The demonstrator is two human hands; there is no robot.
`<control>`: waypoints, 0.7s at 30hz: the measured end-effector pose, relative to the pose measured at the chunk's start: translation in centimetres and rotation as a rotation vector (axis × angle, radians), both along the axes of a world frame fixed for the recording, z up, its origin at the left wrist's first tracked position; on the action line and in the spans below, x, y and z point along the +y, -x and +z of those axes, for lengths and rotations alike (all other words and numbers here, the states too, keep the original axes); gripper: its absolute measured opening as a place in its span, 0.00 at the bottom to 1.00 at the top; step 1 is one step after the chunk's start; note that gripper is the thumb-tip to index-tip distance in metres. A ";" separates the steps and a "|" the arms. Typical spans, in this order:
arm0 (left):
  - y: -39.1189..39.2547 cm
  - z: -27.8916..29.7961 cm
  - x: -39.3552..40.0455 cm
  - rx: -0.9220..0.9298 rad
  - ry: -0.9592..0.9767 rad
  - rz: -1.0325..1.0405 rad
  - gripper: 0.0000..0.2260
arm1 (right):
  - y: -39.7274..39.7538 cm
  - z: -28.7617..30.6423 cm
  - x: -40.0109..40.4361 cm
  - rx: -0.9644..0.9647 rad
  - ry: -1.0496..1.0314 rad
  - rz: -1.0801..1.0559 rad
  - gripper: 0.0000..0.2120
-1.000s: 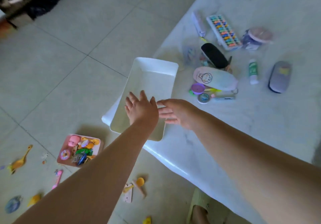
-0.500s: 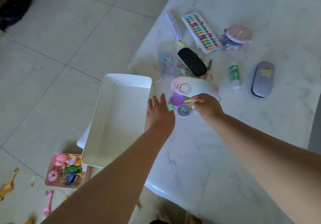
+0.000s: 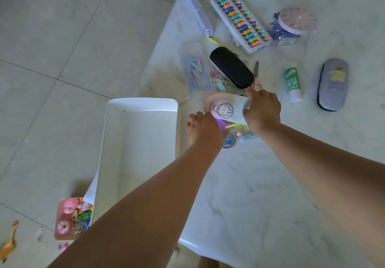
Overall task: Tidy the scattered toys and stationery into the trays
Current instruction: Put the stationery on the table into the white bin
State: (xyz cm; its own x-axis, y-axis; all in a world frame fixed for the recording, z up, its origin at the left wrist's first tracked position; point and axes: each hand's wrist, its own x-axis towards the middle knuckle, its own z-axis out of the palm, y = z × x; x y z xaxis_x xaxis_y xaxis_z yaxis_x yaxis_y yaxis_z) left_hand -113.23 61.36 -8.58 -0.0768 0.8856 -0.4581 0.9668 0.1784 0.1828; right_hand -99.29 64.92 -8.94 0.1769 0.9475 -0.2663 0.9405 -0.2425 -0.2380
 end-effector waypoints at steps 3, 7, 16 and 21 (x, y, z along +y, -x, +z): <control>-0.4 -1.0 0.4 -0.013 0.023 -0.006 0.28 | 0.1 -0.1 0.0 -0.026 -0.002 -0.024 0.19; -0.5 -0.8 0.4 -0.008 0.013 -0.023 0.28 | -0.1 0.5 0.3 0.102 0.103 -0.038 0.13; 3.5 6.1 -1.2 -0.330 -0.219 0.322 0.24 | 4.5 6.6 0.8 0.489 -0.143 0.016 0.12; 10.8 6.7 -3.9 -0.134 -0.190 0.496 0.22 | 11.9 8.3 0.0 0.470 -0.065 0.298 0.16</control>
State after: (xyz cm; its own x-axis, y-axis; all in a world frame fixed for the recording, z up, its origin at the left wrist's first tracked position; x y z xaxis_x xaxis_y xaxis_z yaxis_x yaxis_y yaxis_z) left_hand -124.05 57.51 -1.87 -0.4582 0.8259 -0.3285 0.7410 0.5590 0.3720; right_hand -111.15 64.96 -0.65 -0.2244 0.9555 -0.1916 0.7550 0.0462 -0.6541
